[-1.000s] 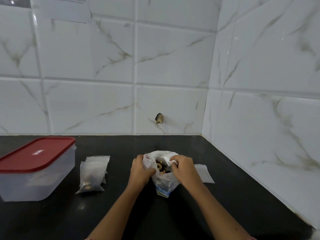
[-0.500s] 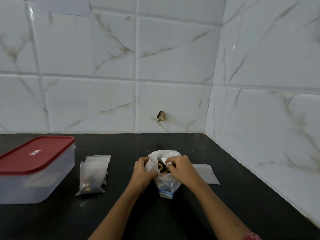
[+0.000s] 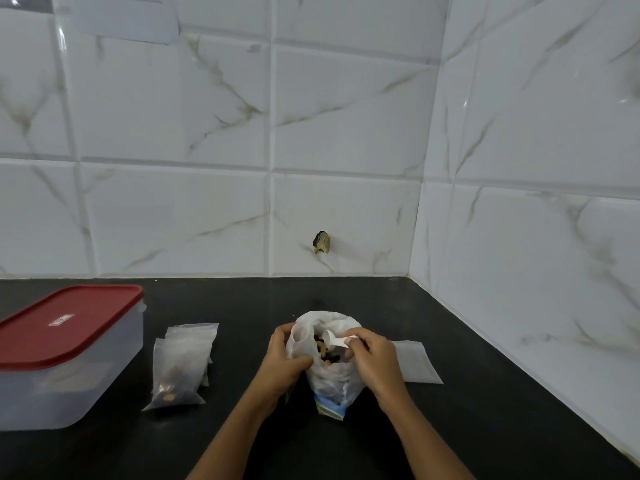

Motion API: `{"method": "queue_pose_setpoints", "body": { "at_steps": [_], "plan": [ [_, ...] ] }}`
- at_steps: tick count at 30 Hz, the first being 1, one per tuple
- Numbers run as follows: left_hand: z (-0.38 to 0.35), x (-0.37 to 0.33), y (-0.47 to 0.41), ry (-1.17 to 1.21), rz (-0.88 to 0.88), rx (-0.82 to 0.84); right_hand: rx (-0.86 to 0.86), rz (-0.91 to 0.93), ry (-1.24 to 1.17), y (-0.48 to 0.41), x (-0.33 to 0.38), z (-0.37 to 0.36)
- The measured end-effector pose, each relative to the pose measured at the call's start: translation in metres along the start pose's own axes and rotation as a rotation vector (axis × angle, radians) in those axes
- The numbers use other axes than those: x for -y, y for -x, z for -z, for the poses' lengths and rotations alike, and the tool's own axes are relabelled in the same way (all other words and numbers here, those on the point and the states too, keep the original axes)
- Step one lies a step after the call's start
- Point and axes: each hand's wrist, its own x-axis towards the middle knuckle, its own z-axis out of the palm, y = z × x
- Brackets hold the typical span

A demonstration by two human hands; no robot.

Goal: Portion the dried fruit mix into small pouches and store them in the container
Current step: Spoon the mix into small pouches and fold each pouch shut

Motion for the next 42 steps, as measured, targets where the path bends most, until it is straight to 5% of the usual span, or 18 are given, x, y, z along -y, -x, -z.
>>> {"method": "queue_pose_setpoints", "body": {
  "at_steps": [4, 11, 22, 32, 42],
  "plan": [
    [-0.001, 0.000, 0.001, -0.016, -0.042, 0.013, -0.051, -0.026, -0.094, -0.001, -0.004, 0.000],
    [-0.004, -0.003, 0.000, -0.040, -0.073, 0.009, -0.035, 0.092, 0.097, 0.003, -0.005, -0.010],
    [-0.008, -0.002, 0.004, -0.140, -0.107, 0.002, -0.127, -0.348, -0.398, -0.001, -0.002, 0.000],
    [-0.009, -0.010, 0.004, -0.392, -0.188, -0.191, -0.137, -0.384, -0.519, 0.002, -0.002, 0.008],
    [-0.004, -0.008, -0.004, -0.692, -0.180, -0.158, -0.171, -0.269, -0.777, 0.007, 0.003, 0.016]
  ]
}}
